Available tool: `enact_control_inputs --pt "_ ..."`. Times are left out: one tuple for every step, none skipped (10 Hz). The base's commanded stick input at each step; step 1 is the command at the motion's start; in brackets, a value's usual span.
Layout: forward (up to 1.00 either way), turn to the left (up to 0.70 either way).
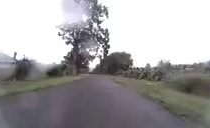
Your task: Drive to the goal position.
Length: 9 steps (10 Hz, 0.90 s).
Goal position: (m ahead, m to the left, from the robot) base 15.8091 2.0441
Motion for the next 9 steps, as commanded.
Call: enact_control_inputs --pt "0.85 0.0" --pt "0.85 0.0" --pt "0.85 0.0" --pt "0.85 0.0" --pt "0.85 0.0" --pt "0.85 0.0" --pt "0.85 0.0" --pt "0.85 0.0" --pt "0.85 0.0"
